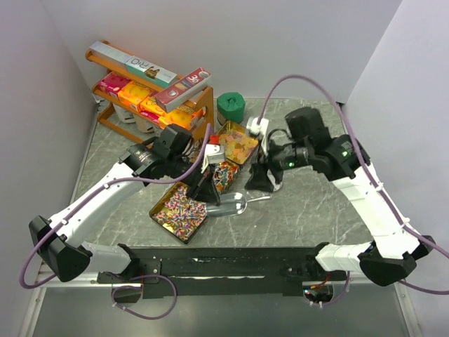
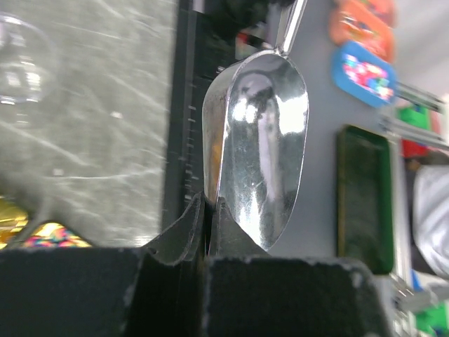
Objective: Pack the candies
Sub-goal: Pick up the spatula from the center of the board.
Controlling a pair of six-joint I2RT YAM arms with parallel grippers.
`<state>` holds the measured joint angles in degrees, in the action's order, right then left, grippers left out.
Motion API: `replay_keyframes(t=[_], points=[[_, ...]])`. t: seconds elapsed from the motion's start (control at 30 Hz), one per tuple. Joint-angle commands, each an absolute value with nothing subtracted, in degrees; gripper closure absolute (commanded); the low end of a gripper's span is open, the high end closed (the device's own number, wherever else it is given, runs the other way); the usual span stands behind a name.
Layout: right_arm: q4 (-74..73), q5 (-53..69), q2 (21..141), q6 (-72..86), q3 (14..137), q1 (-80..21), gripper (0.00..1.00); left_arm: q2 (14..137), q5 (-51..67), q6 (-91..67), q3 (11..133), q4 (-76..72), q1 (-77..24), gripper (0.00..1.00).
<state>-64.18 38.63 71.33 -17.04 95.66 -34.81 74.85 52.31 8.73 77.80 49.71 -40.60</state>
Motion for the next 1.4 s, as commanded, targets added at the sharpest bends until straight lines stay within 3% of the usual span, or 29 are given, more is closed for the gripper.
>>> replay_keyframes(t=[0.0,0.47,0.53,0.67,1.2,1.3,1.37], points=[[-68.03,34.54,68.03,-19.25,93.0,-38.49,0.32,74.97,61.87,11.78,76.74,53.62,-40.17,0.99],[-69.7,35.78,66.27,-18.72,86.23,-43.85,0.24,75.59,59.59,11.34,75.5,53.79,-40.17,0.99],[-68.91,35.33,66.44,-18.55,85.43,-44.47,0.26,75.67,59.59,11.51,75.67,54.05,-40.17,0.99],[-67.59,36.65,67.23,-17.84,85.52,-44.74,0.39,75.67,60.12,11.69,75.67,53.88,-40.17,0.99],[-64.86,36.39,68.2,-15.82,82.62,-47.28,0.39,75.5,61.96,10.46,75.85,51.59,-39.55,0.99],[-64.6,35.42,68.12,-15.3,82.53,-47.28,0.56,75.41,61.88,10.81,75.85,51.59,-39.29,0.99],[-63.99,34.54,67.94,-15.03,82.79,-47.29,0.76,75.5,61.96,10.99,75.67,51.68,-39.11,0.99]])
